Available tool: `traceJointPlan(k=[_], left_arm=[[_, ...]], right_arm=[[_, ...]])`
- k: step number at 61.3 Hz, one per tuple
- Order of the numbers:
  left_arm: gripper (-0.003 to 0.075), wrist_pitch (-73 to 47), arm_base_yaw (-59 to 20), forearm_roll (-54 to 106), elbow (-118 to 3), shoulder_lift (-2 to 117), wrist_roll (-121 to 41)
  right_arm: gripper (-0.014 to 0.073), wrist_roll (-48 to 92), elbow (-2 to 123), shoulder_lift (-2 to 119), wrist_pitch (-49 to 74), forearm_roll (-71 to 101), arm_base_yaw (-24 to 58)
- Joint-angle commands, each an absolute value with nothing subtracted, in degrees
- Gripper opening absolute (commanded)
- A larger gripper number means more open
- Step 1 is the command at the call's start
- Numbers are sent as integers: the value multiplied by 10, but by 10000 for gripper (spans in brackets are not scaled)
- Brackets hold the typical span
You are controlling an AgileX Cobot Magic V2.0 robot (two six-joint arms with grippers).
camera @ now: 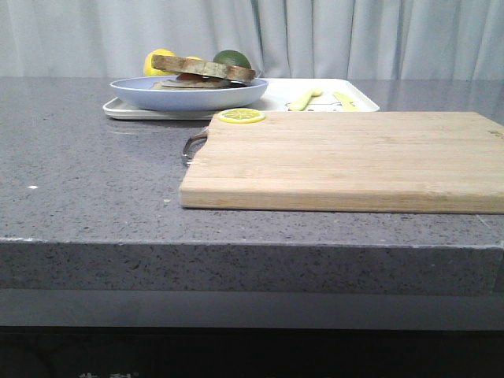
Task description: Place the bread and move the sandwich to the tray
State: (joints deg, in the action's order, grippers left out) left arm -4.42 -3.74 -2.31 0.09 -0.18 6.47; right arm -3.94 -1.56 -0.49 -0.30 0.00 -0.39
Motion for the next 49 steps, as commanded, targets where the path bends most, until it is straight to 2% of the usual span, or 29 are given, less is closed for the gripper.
traceJointPlan(k=[1, 49], left_arm=[[-18, 7, -37, -18, 4, -14, 63], [-18, 7, -37, -18, 4, -14, 63]], right_arm=[[-67, -47, -14, -19, -50, -9, -4], [-67, -47, -14, -19, -50, -4, -4]])
